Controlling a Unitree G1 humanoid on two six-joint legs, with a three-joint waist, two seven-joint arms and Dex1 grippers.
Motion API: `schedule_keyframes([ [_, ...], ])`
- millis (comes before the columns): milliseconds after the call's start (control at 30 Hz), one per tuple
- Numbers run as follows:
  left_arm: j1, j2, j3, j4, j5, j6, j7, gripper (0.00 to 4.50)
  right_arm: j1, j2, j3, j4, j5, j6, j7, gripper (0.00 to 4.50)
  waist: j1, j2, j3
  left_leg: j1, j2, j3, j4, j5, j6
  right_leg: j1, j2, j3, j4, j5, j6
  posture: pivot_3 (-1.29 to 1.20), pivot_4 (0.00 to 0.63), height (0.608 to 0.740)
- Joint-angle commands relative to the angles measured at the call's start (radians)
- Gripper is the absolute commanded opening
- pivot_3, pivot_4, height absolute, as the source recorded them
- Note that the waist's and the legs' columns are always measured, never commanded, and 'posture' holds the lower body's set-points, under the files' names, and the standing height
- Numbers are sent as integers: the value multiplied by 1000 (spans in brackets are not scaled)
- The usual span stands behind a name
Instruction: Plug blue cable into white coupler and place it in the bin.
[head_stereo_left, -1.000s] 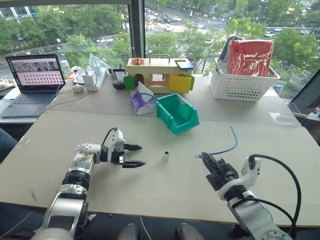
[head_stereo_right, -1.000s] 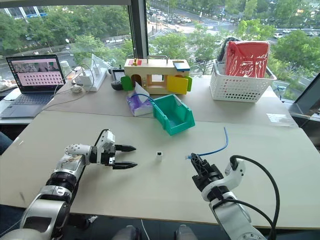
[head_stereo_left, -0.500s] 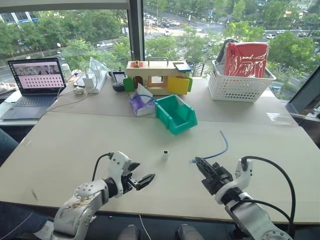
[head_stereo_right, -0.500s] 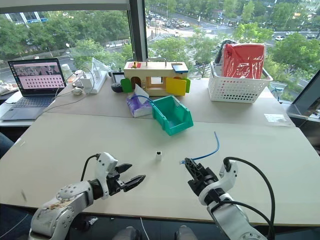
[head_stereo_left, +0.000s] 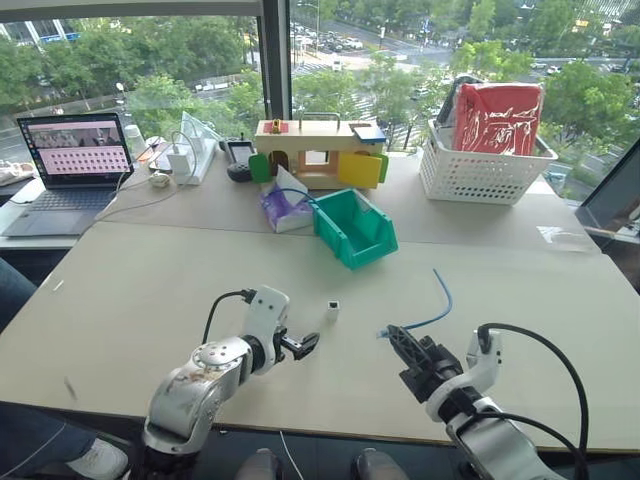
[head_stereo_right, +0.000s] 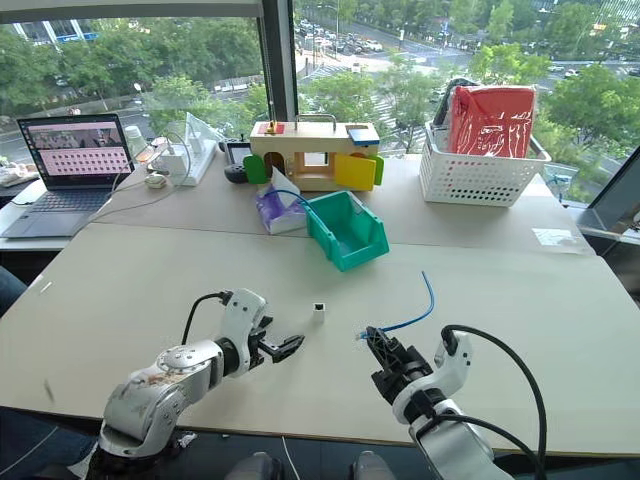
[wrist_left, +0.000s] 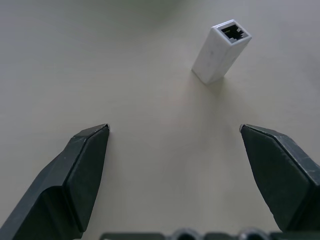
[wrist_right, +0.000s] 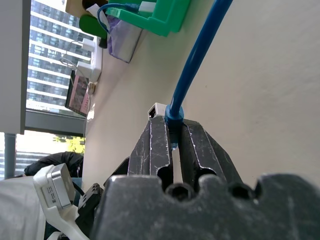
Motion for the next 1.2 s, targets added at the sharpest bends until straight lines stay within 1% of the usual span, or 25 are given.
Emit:
schedule_keyframes([
  [33,-87,-84,31,8,-30,136,51,4493,20,30,24,-47,-35,-24,17,0,3,0,0,0,0,0,0,0,0,0,0,0,0,0,0,0,150,740],
  [100,-124,-119,34,17,-40,185,58,4493,26,42,31,-47,-52,-25,23,0,4,0,0,-1,-1,0,0,0,0,0,0,0,-1,0,1,0,150,740],
  [233,-173,-116,10,35,-38,223,67,4493,38,62,45,-50,-77,-28,36,0,1,0,0,-3,-2,0,0,0,0,-2,1,0,-1,2,5,0,150,740],
  [467,-266,-123,-33,133,14,202,128,4493,36,96,54,-41,-122,-42,56,0,6,0,0,-4,-1,-1,0,0,0,-2,1,-1,-1,1,3,0,150,740],
  [533,-295,-157,-7,168,21,198,149,4493,34,102,55,-39,-132,-45,61,0,7,0,0,-4,-1,-2,0,0,0,-2,1,-1,-2,2,3,0,150,740],
  [633,-335,-174,10,208,19,205,154,4493,35,110,56,-38,-144,-47,65,0,12,0,0,-6,-2,-2,0,0,0,-3,1,-2,-2,2,4,0,150,740],
  [867,-366,-181,0,219,12,247,151,4493,30,125,55,-31,-163,-49,75,0,11,0,0,-7,-2,-2,0,0,0,-4,1,-2,-2,3,6,0,150,740],
  [1033,-399,-211,7,241,19,290,168,4493,27,134,54,-27,-172,-48,83,0,13,0,0,-8,-3,-2,0,0,0,-4,0,-2,-3,3,5,0,150,740],
  [1200,-413,-209,-2,250,23,312,179,4493,26,140,51,-24,-179,-45,89,0,11,0,0,-8,-3,-2,0,0,0,-4,0,-2,-3,3,6,0,150,740],
])
